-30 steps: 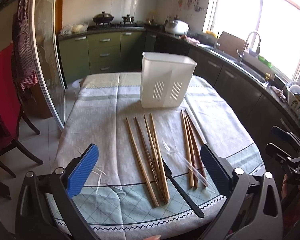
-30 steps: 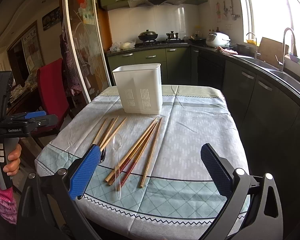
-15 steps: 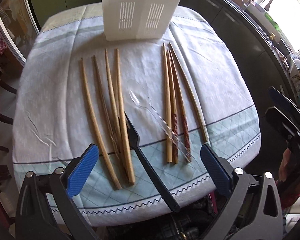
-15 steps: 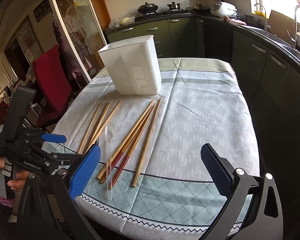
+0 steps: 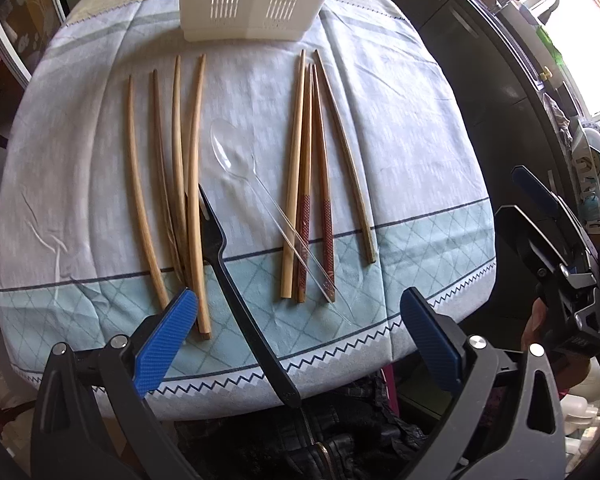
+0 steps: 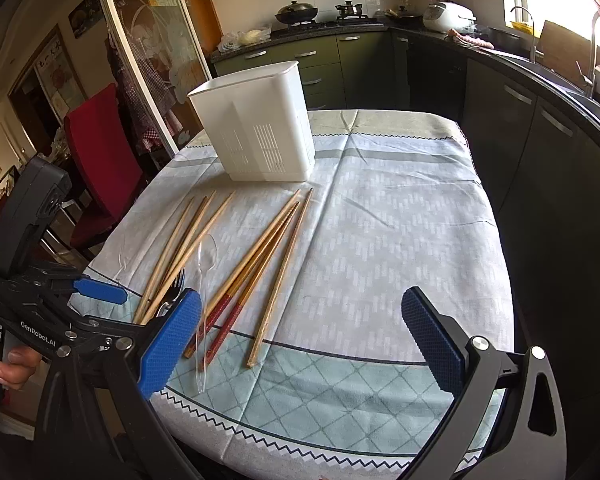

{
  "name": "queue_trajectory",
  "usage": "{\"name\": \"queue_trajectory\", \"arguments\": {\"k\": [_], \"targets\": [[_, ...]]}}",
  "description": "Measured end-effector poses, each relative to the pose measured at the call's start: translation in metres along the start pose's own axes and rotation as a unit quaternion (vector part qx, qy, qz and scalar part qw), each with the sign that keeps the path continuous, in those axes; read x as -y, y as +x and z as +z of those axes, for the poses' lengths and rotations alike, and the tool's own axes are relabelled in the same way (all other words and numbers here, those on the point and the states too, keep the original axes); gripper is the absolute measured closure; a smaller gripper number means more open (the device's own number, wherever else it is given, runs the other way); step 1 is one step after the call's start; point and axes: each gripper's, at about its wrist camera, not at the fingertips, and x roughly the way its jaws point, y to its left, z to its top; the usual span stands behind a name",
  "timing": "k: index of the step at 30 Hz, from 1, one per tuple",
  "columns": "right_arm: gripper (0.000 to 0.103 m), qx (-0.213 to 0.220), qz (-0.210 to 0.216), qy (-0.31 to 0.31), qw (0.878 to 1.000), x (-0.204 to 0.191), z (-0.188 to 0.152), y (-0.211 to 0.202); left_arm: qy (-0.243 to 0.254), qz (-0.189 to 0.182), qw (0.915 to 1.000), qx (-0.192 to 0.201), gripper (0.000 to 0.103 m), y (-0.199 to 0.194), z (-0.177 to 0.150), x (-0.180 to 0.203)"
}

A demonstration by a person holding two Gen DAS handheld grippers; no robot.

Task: Organize utensils
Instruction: 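Lower the left tool to the black fork and close on its handle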

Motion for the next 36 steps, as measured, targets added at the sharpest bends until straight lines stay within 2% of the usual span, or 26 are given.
{"name": "queue_trajectory", "arguments": {"k": [2, 5, 10, 13, 18, 26, 33, 36], "targets": [[0.004, 0.006, 0.0, -0.001, 1.0, 0.001, 0.001, -0.003, 0.018, 0.032, 0.9984, 0.042, 0.007, -0.011, -0.002, 0.006], [0.004, 0.011, -0.002, 0.0, 1.0, 0.003, 0.003, -0.005, 0.046, 0.079, 0.9909, 0.099, 0.007, -0.023, -0.005, 0.015], [0.004, 0.009, -0.003, -0.003, 1.0, 0.002, 0.002, -0.005, 0.073, 0.128, 0.9796, 0.137, 0.007, -0.028, -0.007, 0.023], [0.004, 0.01, -0.005, -0.006, 1.0, 0.0, 0.001, -0.007, 0.082, 0.142, 0.975, 0.15, 0.007, -0.028, -0.009, 0.025], [0.004, 0.016, -0.011, -0.012, 1.0, -0.003, 0.002, -0.011, 0.089, 0.149, 0.9723, 0.156, 0.007, -0.028, -0.012, 0.028], [0.004, 0.02, -0.015, -0.02, 0.999, -0.005, 0.001, -0.017, 0.087, 0.141, 0.9748, 0.15, 0.007, -0.029, -0.013, 0.028], [0.004, 0.029, -0.018, -0.022, 0.999, -0.002, 0.003, -0.024, 0.082, 0.112, 0.9832, 0.119, 0.007, -0.027, -0.009, 0.028], [0.004, 0.03, -0.021, -0.027, 0.999, -0.003, 0.005, -0.026, 0.056, 0.081, 0.992, 0.079, 0.007, -0.022, -0.006, 0.021]]}}
